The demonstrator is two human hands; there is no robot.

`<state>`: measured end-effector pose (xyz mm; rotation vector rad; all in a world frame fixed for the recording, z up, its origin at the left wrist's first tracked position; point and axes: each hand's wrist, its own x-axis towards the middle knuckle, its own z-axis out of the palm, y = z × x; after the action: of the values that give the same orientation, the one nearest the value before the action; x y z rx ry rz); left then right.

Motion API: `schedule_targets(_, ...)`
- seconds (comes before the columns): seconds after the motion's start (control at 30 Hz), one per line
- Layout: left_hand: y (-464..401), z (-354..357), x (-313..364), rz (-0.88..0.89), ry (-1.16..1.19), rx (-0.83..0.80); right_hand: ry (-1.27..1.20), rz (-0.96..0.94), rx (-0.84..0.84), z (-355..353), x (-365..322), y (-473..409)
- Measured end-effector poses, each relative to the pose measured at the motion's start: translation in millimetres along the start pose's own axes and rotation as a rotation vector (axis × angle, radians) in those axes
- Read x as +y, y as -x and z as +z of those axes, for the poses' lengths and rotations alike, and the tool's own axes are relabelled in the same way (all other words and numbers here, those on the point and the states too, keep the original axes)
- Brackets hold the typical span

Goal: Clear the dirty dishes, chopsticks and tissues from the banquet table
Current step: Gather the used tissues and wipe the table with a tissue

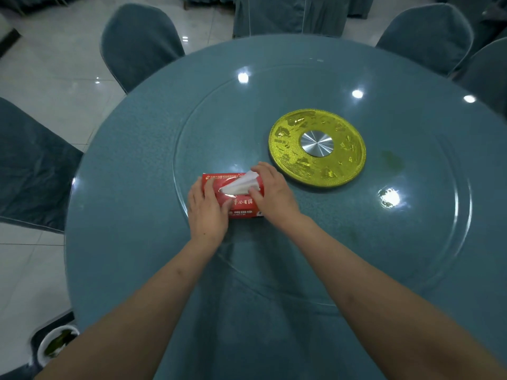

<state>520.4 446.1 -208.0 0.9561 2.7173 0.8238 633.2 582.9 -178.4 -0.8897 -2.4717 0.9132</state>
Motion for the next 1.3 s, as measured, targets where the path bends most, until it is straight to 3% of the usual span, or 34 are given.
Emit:
schedule_targets(0.23, 11.4, 13.9, 1.7, -0.008, -0.108, -0.192, 0.164, 0.010, -0.167, 6.2, 8.6, -2.3)
schedule_targets(0.43, 39.6, 25.7, 13.0, -0.039, -0.104, -0.175, 0.231, -0.005, -0.082, 6.4, 22.5, 17.9)
schedule_targets(0.7, 57.3, 30.3, 21.4, -0.032, -0.103, -0.152, 0.010, -0.030, 0.090, -36.5, 6.8, 17.1)
schedule_targets(1.03, 59.2, 19.0, 27.7, -0.040, -0.132, -0.234, -0.109, -0.045, 0.058, -67.1, 0.0, 42.4)
schedule_targets(1.23, 57.7, 19.4, 24.7, -0.055, -0.094, -0.257, -0.361, -0.036, 0.352, -101.6, -32.6, 40.8)
schedule_targets(1.3, 56.8, 19.0, 25.6, -0.071, -0.083, -0.271, -0.401, -0.008, 0.364, -114.2, -35.7, 36.2)
